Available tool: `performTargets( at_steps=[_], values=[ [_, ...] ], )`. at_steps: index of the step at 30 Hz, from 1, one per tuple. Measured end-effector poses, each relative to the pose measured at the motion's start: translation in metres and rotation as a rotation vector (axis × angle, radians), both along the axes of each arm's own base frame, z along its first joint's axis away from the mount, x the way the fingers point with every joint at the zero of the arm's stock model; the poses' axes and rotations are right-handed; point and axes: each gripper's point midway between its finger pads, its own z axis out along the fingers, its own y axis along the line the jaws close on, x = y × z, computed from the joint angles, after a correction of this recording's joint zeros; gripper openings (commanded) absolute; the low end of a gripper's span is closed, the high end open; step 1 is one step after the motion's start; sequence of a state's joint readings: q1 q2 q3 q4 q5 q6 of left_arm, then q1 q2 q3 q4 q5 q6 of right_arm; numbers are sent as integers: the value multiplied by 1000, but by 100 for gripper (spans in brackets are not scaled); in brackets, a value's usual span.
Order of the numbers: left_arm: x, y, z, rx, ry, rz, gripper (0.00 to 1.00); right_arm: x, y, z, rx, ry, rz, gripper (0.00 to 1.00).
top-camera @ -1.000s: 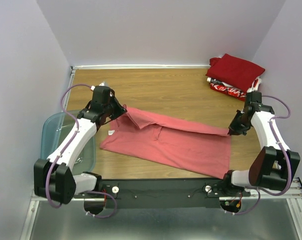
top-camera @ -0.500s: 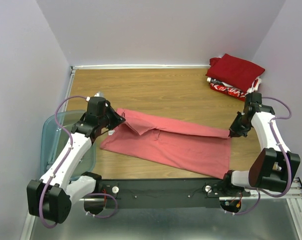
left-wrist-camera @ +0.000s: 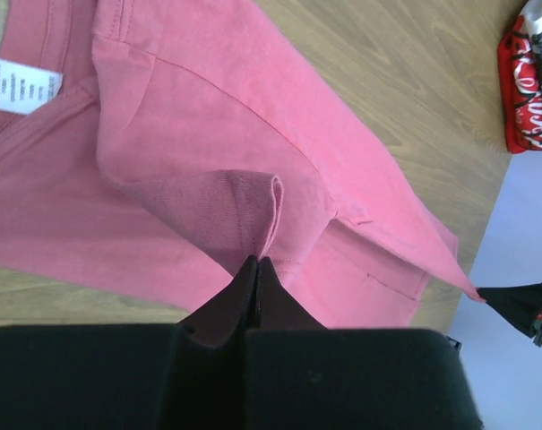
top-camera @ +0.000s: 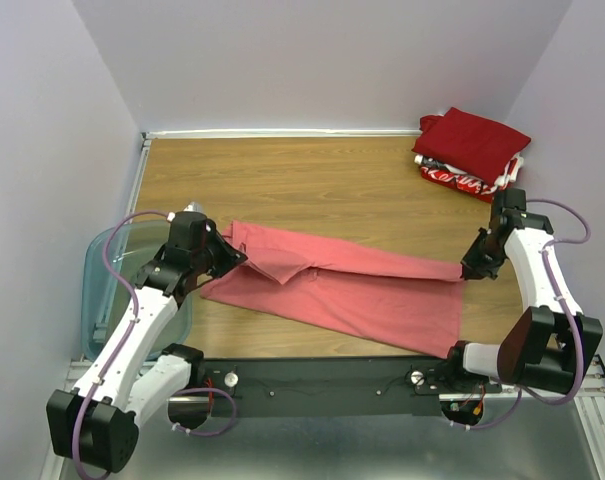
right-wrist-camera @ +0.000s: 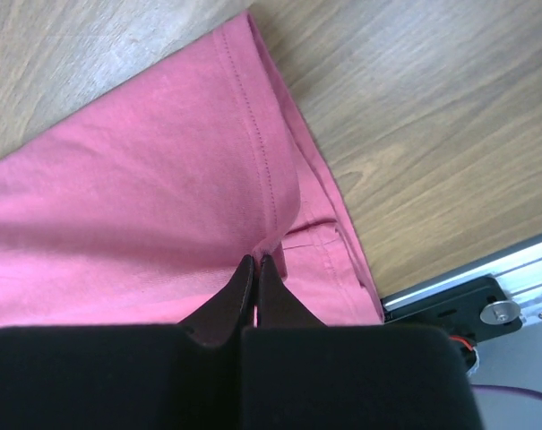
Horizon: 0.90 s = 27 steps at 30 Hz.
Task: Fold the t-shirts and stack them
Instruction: Fold the tshirt
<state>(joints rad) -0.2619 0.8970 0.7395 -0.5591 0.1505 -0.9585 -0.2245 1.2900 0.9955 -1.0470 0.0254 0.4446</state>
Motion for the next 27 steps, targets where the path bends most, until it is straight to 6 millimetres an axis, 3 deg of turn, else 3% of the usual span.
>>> performTargets(
  at_steps=[3,4,5,6,7,8,11,16,19,22,27],
  values=[
    [-7,0,-8,0,26,-6,2,-3,-2,2,-12,3,-13,1],
    [-10,0,-11,-1,36,-10,8,-4,-2,2,-16,7,-16,3],
    [-13,0,-13,-2,47,-13,45,-6,-3,2,-19,11,-21,14],
    [-16,0,-15,-2,59,-15,59,-6,-3,2,-20,14,-24,23],
    [-19,1,-16,3,66,-19,67,-8,-3,2,-23,18,-30,34],
    [-23,2,-17,11,83,-23,75,-9,-3,2,-25,22,-33,54],
    [-31,4,-10,32,105,-42,82,-14,-5,3,-34,40,-39,72],
    [-38,7,7,48,80,-67,85,-12,-5,16,-52,4,-34,73],
    [-29,5,10,72,68,-91,85,-8,3,23,-59,-33,7,73],
    [-4,1,-2,121,79,-136,85,2,28,25,-53,-56,105,72],
    [31,-4,-41,203,123,-205,85,29,102,27,7,-123,324,66]
  ],
)
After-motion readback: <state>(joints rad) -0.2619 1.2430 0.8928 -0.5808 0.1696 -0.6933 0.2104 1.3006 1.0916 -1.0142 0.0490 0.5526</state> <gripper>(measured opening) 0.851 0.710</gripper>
